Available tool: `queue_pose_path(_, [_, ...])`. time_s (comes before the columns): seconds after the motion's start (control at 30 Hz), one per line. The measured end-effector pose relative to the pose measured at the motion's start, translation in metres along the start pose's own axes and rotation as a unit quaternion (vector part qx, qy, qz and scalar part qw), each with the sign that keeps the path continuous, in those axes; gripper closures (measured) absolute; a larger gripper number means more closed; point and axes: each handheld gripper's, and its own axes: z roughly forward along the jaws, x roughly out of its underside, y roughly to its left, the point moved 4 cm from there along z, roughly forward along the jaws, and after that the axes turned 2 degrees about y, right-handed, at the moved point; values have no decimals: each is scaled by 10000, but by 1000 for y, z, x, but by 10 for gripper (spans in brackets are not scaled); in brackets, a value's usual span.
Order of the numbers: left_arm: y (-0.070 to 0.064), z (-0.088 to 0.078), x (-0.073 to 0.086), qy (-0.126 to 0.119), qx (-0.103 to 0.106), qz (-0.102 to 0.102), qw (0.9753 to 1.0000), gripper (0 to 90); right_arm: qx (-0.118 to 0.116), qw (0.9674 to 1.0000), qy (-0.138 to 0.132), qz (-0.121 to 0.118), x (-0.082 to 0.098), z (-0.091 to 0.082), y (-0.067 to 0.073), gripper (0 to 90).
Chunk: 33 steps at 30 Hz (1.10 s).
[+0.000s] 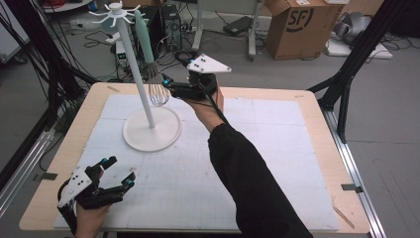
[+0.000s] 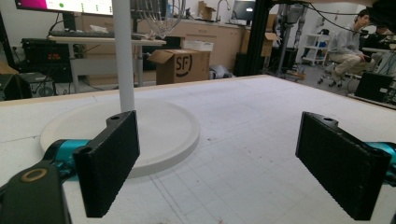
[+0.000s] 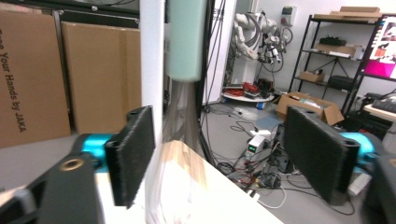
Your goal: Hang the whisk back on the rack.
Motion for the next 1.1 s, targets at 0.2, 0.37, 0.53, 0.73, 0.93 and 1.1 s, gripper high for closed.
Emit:
queue_pose_path(0.2, [0,1,1,12,-32,-15,10000,141,26,10000,-17,71,20,-33,-16,153])
queue_pose_path(0.37, [0,1,1,32,-54,15,10000,140,110,9999,-25,69,33,-63,-26,151])
queue_pose_path(0.53, [0,2,1,34,-78,25,10000,137,170,9997,-98,133,44,-93,-32,152])
queue_pose_path(0.73, [0,4,2,46,-85,21,10000,137,246,9994,-120,200,64,-126,-32,151])
queue_pose_path(0.93, [-1,5,3,87,-71,30,9999,137,285,9993,-99,238,87,-158,-27,151])
queue_pose_path(1.1, [-1,6,4,112,-72,43,9999,137,327,9992,46,232,117,-187,-20,151])
